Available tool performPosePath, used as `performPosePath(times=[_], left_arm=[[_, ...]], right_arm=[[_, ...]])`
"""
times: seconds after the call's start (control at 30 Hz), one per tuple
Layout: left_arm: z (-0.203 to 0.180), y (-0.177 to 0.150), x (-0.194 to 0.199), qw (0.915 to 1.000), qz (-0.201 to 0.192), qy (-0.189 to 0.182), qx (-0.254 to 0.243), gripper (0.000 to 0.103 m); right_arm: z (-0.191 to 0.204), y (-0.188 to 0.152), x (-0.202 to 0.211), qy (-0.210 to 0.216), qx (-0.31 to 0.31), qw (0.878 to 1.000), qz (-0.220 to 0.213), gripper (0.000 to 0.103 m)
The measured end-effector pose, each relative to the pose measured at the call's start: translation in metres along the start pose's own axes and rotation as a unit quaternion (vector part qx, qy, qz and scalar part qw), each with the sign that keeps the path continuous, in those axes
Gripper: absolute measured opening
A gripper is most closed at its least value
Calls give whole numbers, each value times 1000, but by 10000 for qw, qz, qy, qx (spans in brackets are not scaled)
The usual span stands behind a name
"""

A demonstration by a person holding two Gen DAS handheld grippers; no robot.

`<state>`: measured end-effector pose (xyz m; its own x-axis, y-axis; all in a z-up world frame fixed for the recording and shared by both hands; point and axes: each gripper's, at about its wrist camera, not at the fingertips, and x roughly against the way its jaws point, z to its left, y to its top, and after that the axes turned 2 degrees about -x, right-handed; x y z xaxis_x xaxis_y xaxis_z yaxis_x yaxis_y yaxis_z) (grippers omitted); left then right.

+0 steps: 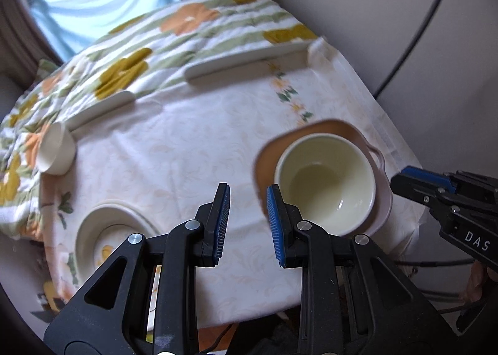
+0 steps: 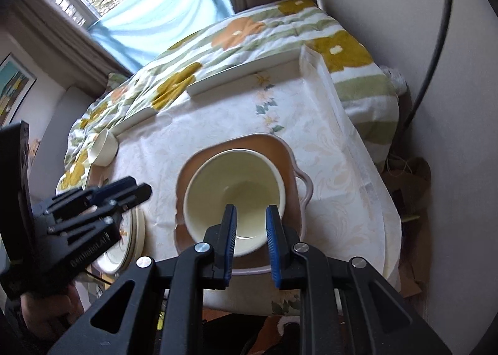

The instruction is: Organize plates and bowls

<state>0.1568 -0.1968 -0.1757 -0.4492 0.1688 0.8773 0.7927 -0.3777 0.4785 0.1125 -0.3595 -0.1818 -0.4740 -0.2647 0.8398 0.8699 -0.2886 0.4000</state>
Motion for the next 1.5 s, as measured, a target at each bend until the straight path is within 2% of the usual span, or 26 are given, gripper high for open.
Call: performPosePath(times=[0.13,0.17,0.2,0.23,0.27,0.33,0.37,0.43,0.47,0.5,0.67,0.73,0.8,0.87,0.97,1.1,1.23,1.3,1.33,1.37,1.47,1.5], left_arm=[[33,-10,32,9968,-478,266,589,23],[42,-15,40,9951,-591,320,731,30],[52,-20,48,9926,-698,436,893,40],[60,-23,53,9905,-750,571,1005,78],[69,-28,61,9867,-853,781,1145,103],[84,-38,76,9792,-1105,1041,1343,103],[92,-42,80,9770,-1119,1125,1427,103],[111,-49,84,9716,-1077,1306,1654,103],[122,-54,86,9688,-1064,1324,1805,103],[133,-58,89,9663,-1065,1304,1949,103],[187,-73,102,9480,-1164,1290,2666,103],[211,-73,104,9410,-1232,1290,2877,103],[236,-72,104,9338,-1295,1271,3085,103],[262,-70,99,9271,-1319,1177,3306,103],[300,-67,85,9157,-1294,926,3691,102],[354,-63,44,8968,-1183,368,4247,102],[390,-59,-10,8863,-914,36,4539,101],[404,-58,-36,8822,-783,-94,4642,93],[411,-58,-50,8794,-694,-179,4707,85],[418,-58,-65,8765,-602,-260,4770,78],[431,-57,-98,8704,-442,-426,4885,61],[434,-56,-105,8699,-420,-450,4894,59]], right_arm=[[22,0,6,122,560,9983,-54,18],[28,1,7,164,687,9975,-84,25],[36,1,7,229,863,9959,-123,41],[44,2,7,333,1024,9941,-146,52],[51,2,6,431,1131,9925,-153,68],[64,4,4,613,1275,9898,-170,71],[71,5,2,698,1336,9884,-172,71],[84,8,-4,859,1444,9856,-176,79],[90,9,-7,918,1498,9843,-166,88],[99,12,-11,984,1575,9825,-155,91],[144,37,-24,1251,2004,9715,-211,92],[167,53,-29,1333,2207,9657,-306,100],[193,70,-38,1433,2441,9585,-337,102],[222,88,-52,1462,2644,9530,-204,102],[258,113,-76,1515,2691,9511,30,102],[298,140,-113,1619,2703,9489,161,102],[330,162,-180,1656,2543,9492,832,102],[338,168,-220,1630,2438,9488,1169,102],[343,168,-238,1618,2383,9485,1319,101],[346,168,-254,1626,2333,9477,1450,98],[354,162,-300,1632,2215,9434,1854,76],[356,159,-313,1601,2184,9425,1957,73]])
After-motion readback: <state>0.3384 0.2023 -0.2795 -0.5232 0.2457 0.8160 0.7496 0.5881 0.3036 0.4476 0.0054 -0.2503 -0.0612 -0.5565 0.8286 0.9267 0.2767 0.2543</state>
